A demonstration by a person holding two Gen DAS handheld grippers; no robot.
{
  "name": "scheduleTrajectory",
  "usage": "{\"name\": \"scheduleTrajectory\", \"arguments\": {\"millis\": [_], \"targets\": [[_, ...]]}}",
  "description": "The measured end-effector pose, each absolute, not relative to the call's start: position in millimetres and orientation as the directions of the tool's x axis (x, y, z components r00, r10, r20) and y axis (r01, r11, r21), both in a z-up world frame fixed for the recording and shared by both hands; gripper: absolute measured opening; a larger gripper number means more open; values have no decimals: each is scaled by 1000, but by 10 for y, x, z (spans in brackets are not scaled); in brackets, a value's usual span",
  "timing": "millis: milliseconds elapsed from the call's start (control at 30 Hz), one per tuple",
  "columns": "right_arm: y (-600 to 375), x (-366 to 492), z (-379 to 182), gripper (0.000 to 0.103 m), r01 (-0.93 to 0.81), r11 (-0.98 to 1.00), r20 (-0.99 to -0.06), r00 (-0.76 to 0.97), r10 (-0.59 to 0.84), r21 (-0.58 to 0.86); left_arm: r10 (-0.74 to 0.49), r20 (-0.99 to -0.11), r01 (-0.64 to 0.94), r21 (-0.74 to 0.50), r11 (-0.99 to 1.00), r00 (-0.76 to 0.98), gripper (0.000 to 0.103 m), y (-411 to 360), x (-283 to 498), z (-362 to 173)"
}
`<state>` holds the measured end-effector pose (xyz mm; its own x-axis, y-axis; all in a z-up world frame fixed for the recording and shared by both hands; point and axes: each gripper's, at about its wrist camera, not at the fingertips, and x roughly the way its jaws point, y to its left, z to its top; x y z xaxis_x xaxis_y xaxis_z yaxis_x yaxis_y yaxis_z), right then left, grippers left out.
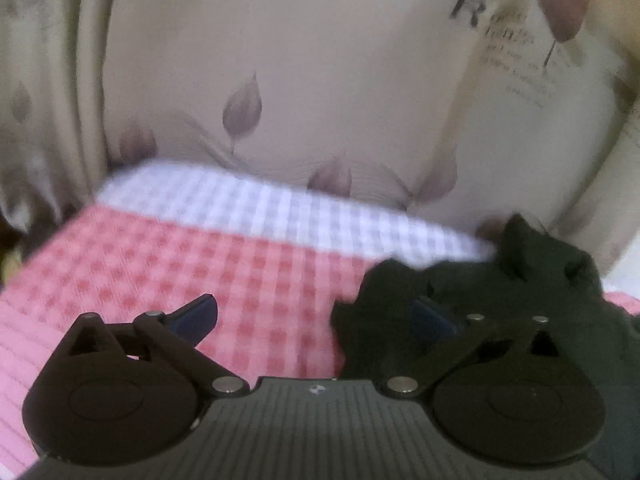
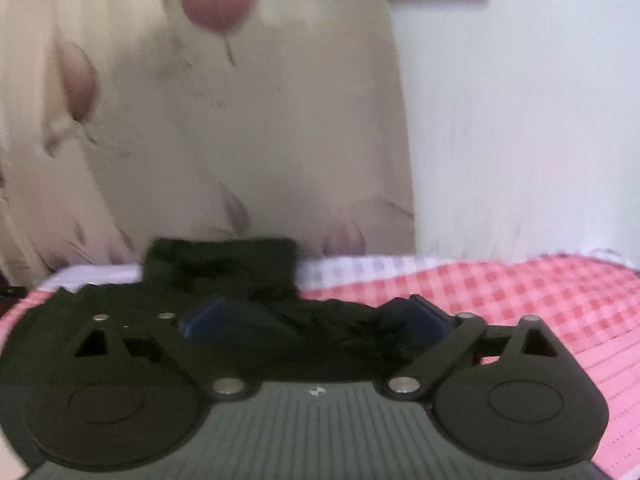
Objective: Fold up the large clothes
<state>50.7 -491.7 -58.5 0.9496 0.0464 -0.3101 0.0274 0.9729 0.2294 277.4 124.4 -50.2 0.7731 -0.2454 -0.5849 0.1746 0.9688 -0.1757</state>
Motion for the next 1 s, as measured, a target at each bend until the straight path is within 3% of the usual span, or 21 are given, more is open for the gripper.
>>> {"name": "scheduleTrajectory", "arguments": {"millis": [67,167,300,367,500,633,767,800,933,1000], "targets": [[-4917,326,-640,98,35,970,-318,947,45,242,-299,-622,238,-182,954,723,85,1290,2786,-610],[-4958,138,-789,98,70,958,-353,935,34,278,-370,-645,321,-199,926,669,87,1298,2714,-803],[-5010,-50,-987,98,126,940,-393,920,9,317,-523,-626,324,-412,852,579,86,1497,2733,-1042],[-5016,-115,-1050,98,146,931,-409,912,4,335,-559,-611,361,-427,829,560,85,1518,2681,-1080],[-4968,-196,-1111,98,155,925,-418,909,4,346,-644,-616,459,-458,761,454,86,1562,2487,-1079],[-4893,-293,-1147,98,141,921,-410,912,22,363,-745,-590,520,-550,653,312,97,1633,2174,-1153],[-4748,-350,-1178,98,108,926,-389,920,44,361,-785,-530,469,-631,617,321,97,1650,2125,-1233],[-4712,-348,-1187,98,104,927,-387,921,48,361,-799,-503,432,-672,601,330,95,1665,2178,-1269],[-4568,-344,-1214,98,96,919,-390,918,66,382,-786,-472,339,-720,605,399,54,1582,2335,-1409],[-4477,-394,-1188,98,78,926,-386,919,77,370,-779,-465,331,-720,610,421,46,1564,2303,-1425]]}}
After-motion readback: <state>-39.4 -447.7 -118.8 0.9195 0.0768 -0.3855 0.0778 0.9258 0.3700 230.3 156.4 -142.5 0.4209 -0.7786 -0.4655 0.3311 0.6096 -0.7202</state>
